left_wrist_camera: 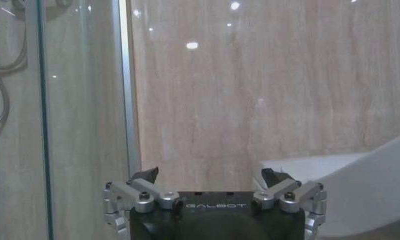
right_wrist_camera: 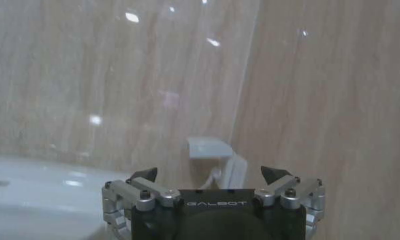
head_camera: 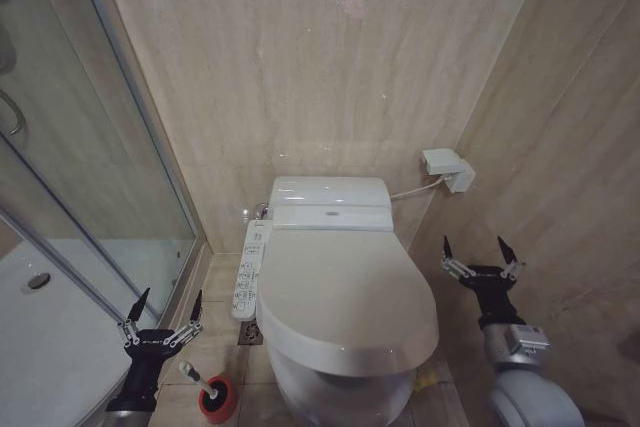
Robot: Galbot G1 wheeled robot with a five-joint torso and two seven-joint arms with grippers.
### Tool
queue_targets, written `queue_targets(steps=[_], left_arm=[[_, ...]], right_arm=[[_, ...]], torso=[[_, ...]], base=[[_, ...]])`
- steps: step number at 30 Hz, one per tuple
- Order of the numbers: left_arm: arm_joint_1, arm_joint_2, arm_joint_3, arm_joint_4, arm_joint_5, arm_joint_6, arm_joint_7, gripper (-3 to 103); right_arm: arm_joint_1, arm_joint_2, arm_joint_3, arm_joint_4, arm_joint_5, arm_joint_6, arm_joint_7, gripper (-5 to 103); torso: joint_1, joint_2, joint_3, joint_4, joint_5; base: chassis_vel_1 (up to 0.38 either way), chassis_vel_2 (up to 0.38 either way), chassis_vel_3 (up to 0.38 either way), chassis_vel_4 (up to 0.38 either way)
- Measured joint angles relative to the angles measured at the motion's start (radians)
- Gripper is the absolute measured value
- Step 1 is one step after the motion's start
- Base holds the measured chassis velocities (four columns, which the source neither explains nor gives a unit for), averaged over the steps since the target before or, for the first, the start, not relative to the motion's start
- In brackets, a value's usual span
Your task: Open the toilet lid, clean the toilet bowl with a toilet brush, close the toilet lid, and flush.
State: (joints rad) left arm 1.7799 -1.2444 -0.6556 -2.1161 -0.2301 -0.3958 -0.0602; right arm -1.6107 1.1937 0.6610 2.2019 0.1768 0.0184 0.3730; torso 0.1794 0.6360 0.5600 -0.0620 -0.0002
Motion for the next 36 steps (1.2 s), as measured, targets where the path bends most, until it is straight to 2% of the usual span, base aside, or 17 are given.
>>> queue_targets(steps=[9,15,19,22,36], left_arm=[[0.000,0.000,0.000,0.000,0.000,0.000,0.000,100],[0.000,0.000,0.000,0.000,0.000,0.000,0.000,100],[0.000,0.000,0.000,0.000,0.000,0.000,0.000,100],[0.000,0.000,0.000,0.000,0.000,0.000,0.000,100],[0.000,0.000,0.000,0.000,0.000,0.000,0.000,100]], right_arm=[[-0.078,0.057,-0.008,0.016,-0.006,0.007,0.008,100],[-0.122,0.089,0.024,0.078,0.006,-0.012,0.015,100],[-0.133,0.096,0.045,0.096,0.019,-0.021,0.017,100],[-0.165,0.105,0.084,0.104,0.010,-0.010,-0.011,100],[-0.188,0.125,0.124,0.137,0.011,-0.014,-0.004,100]], torso=[[0.000,0.000,0.000,0.0000,0.0001],[0.000,0.000,0.000,-0.0001,0.0000],[0.000,0.000,0.000,0.0001,0.0000],[0.000,0.000,0.000,0.0000,0.0000],[0.000,0.000,0.000,0.0002,0.0001]], base=[[0.000,0.000,0.000,0.000],[0.000,0.000,0.000,0.000],[0.000,0.000,0.000,0.000],[0.000,0.000,0.000,0.000],[0.000,0.000,0.000,0.000]])
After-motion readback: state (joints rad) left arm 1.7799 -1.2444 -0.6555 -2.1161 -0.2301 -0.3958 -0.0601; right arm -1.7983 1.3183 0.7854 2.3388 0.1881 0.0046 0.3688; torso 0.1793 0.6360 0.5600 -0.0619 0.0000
